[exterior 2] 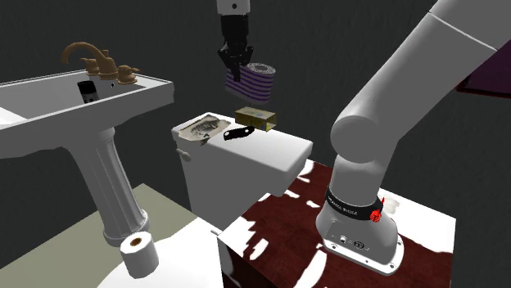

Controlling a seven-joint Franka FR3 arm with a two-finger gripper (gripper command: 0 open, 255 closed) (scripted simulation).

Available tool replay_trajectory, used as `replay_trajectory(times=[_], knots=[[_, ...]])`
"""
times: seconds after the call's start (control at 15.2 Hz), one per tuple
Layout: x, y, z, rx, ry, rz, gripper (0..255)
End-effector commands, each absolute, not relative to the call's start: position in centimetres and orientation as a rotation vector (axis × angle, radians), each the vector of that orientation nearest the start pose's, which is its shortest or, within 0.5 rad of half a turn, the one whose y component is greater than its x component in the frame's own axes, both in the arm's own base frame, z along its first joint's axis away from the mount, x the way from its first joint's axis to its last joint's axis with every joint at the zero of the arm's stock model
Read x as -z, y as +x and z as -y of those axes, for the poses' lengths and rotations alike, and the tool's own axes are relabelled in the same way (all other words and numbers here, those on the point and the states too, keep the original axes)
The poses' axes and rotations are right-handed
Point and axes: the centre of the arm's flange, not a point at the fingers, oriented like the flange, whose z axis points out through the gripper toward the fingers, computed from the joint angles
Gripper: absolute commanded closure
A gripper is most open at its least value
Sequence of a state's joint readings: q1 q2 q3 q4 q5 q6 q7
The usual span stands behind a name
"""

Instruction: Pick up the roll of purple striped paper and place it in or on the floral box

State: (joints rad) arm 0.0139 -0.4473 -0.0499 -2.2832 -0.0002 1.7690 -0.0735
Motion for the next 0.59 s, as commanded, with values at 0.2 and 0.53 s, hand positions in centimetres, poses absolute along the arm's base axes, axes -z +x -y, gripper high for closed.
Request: replay_trajectory(times=[0.2,0.53], knots=[[-52.8,45.0,7.1,-0.103,-3.115,0.068,255],[-53.6,48.9,12.4,-0.103,-3.115,0.068,255]])
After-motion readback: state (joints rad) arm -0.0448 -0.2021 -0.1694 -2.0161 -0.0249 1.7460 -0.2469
